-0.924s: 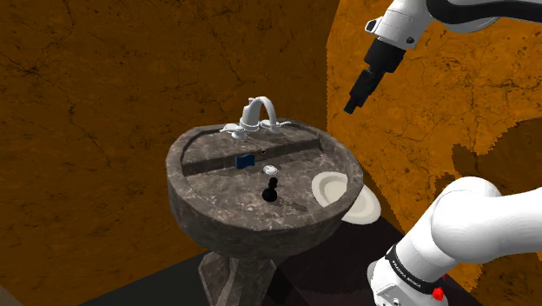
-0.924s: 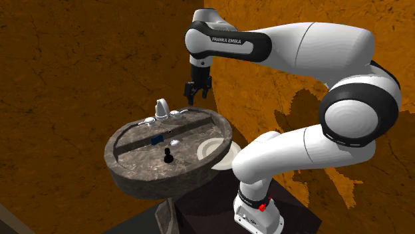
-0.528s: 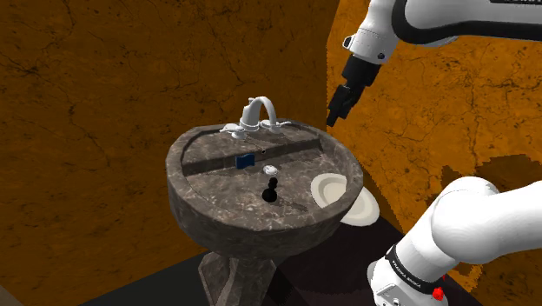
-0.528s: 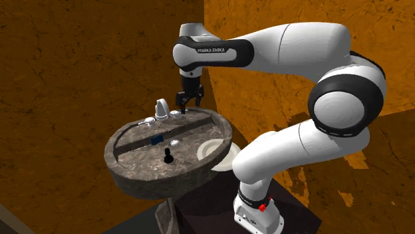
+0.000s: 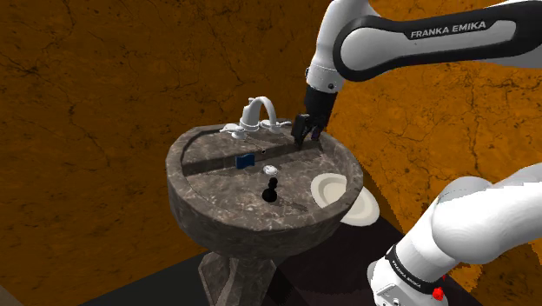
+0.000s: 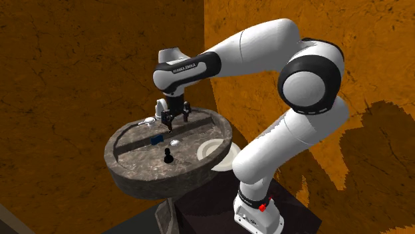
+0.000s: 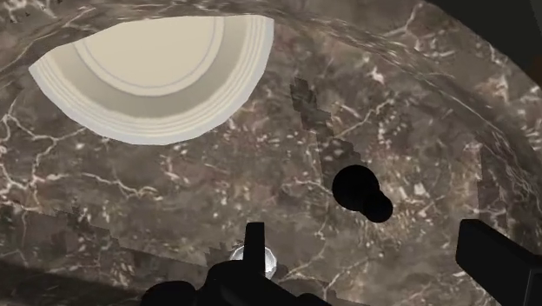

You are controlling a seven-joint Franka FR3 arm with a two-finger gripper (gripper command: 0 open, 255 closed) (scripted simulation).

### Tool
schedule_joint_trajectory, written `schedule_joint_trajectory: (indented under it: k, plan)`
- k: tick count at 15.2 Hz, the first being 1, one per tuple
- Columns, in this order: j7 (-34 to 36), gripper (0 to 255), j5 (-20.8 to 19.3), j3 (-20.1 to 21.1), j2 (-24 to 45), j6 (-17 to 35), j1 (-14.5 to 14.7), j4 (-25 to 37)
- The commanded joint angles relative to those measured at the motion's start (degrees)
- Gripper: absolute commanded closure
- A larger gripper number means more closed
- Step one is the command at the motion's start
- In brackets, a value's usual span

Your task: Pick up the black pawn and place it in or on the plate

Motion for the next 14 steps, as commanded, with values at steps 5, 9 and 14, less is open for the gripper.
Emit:
schedule_joint_trajectory:
  k: [5, 9, 14]
  plan:
    - [7.3, 0, -0.8, 4.5, 13.4, 6.4, 0.2, 2.8]
    - [12.4, 0, -2.4, 6.6, 22.7, 9.7, 0.5, 5.7]
    - [13.9, 0, -3.2, 7.0, 26.2, 13.6, 0.8, 4.5]
